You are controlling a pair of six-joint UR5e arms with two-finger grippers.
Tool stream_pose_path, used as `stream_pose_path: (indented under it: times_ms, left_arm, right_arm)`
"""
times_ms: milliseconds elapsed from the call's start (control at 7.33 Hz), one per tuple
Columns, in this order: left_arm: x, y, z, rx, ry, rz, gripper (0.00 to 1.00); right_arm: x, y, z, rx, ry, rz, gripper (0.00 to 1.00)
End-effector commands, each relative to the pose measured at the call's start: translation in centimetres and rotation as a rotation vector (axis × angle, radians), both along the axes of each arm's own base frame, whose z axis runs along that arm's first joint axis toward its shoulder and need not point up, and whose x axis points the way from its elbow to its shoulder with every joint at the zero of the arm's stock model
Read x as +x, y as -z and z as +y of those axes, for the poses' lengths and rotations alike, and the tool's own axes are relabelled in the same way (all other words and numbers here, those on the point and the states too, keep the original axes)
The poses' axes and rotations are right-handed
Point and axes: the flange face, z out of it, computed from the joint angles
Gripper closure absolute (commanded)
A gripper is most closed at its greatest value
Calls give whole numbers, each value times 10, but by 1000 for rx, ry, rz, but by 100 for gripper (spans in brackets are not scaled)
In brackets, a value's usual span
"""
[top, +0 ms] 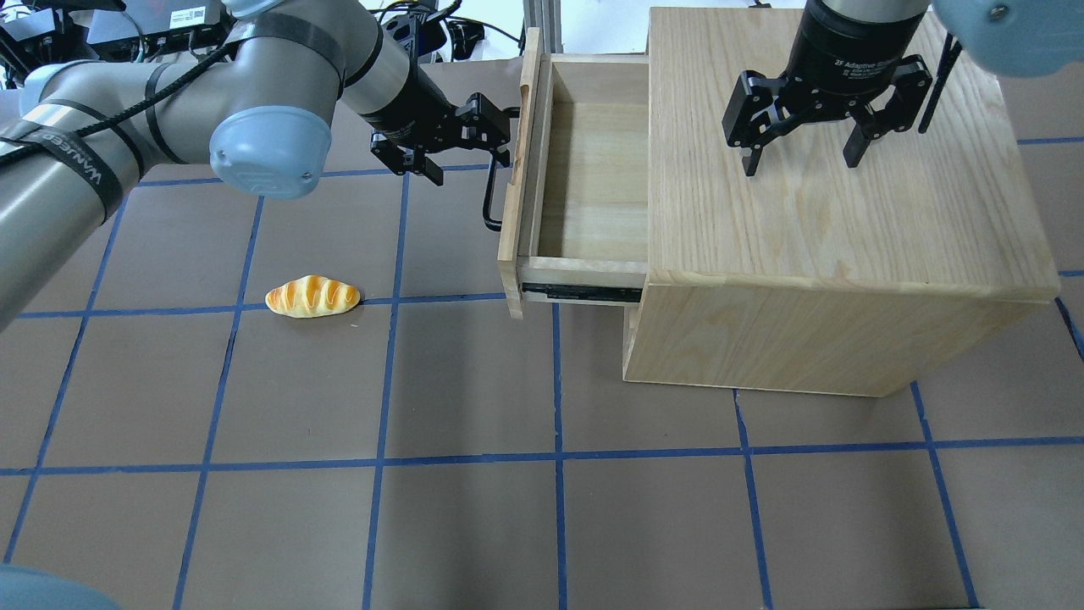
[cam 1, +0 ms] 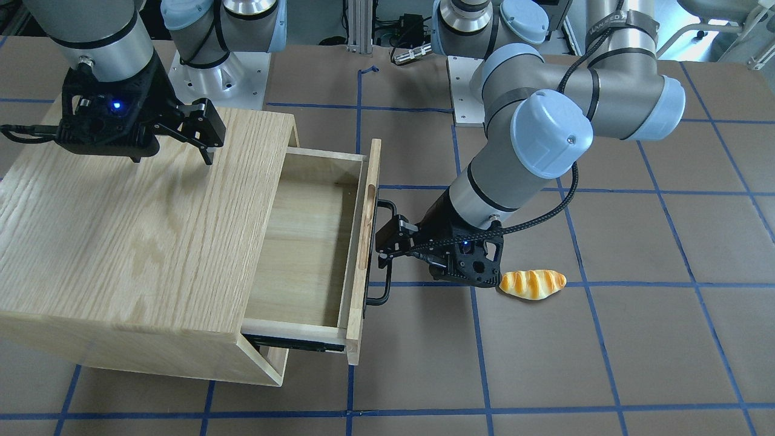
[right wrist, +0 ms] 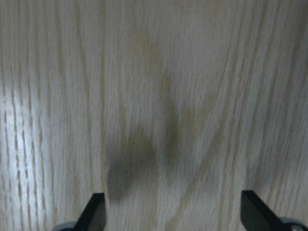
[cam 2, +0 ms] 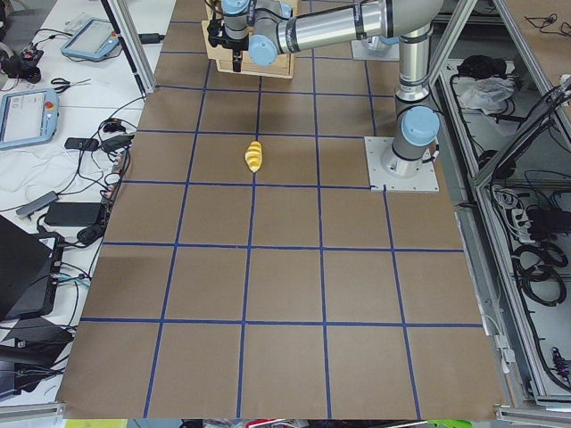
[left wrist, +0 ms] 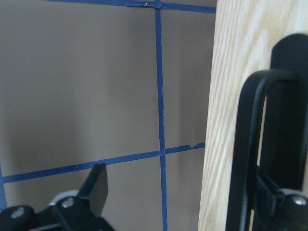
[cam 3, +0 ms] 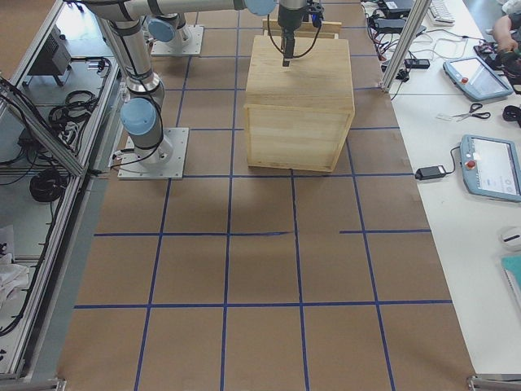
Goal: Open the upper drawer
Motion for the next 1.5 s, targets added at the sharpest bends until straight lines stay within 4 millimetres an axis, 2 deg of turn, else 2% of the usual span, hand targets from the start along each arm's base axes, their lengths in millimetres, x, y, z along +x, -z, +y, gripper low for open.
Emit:
stream_pose_path:
  times_ms: [0,136,545,818,955,1227,1364]
  left_arm:
    - [11,-1,-2,1,-1,-5,0]
    - [19,-2,-4,6,-14,-5,0]
    - [23,-2,-4,11,-21,-5,0]
    - [33,-5,-7,8,-30,-6,0]
    - [37,-22,1,61,-36,-9,0]
    - [44,-92,29,101,-47,-16,0]
    - [59,-116,44,66,-58,-154,0]
  right_arm:
    - [0,0,0,0,0,0,0]
    - [0,0,0,0,-2,0,0]
    - [0,0,0,0,0,0,0]
    - [0,0,0,0,-2,0,0]
    - [0,0,0,0,0,0,0]
    - [0,0,0,0,0,0,0]
    - [0,0,0,0,-2,0,0]
